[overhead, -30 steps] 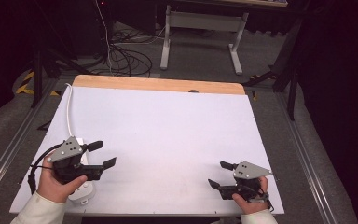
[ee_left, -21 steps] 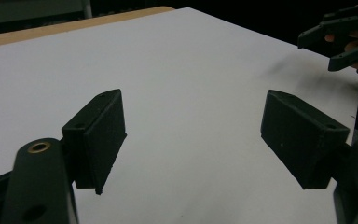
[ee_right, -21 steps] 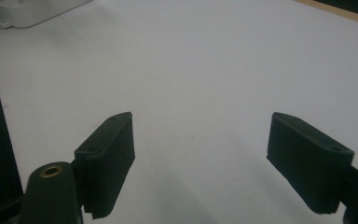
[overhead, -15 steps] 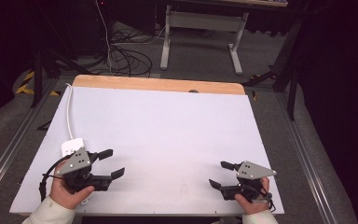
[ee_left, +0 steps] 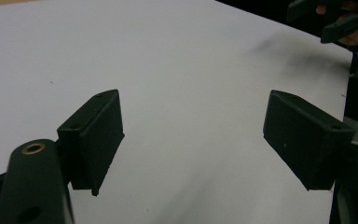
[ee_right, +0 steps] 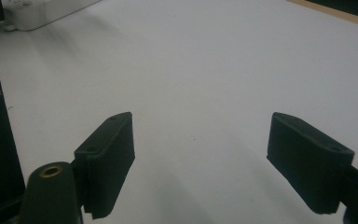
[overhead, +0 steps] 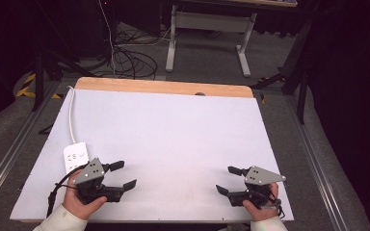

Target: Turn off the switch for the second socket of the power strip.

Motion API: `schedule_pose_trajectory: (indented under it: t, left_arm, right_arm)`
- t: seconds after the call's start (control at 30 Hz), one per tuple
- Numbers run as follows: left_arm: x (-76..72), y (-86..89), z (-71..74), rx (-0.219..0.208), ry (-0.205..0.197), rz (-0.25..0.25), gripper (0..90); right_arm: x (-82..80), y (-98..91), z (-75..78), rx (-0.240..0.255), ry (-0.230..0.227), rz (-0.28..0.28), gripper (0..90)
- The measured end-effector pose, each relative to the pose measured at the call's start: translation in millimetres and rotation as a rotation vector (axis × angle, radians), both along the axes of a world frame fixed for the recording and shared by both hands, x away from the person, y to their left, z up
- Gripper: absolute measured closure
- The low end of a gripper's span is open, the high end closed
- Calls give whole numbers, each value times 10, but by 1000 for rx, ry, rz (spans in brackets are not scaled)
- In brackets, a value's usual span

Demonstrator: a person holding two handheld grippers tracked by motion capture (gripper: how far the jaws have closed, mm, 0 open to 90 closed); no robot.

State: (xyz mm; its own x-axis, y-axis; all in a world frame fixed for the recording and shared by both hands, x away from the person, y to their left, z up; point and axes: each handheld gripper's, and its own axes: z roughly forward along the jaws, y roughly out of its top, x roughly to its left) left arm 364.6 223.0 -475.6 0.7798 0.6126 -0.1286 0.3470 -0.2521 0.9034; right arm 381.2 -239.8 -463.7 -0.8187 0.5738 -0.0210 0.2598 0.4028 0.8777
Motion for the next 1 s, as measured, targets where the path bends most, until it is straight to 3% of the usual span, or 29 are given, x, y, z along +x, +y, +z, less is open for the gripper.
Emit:
schedule_pose_trajectory:
  t: [0.27,0.57,0.63,0.87,1.0]
  left_arm:
    - [6,-65,-105,51,-7,-3,215]
    - [4,-31,-83,55,-35,5,212]
    - [1,-26,-82,34,-29,5,212]
    - [-5,2,-68,33,-38,20,206]
    - [-4,1,-76,55,-54,32,202]
  right_arm:
    - [0,-2,0,2,0,2,235]
    - [3,-3,-2,2,0,1,235]
    - [4,-3,-3,1,1,0,235]
    - [6,-7,-6,3,5,-3,235]
    - [7,-6,-7,1,6,-3,235]
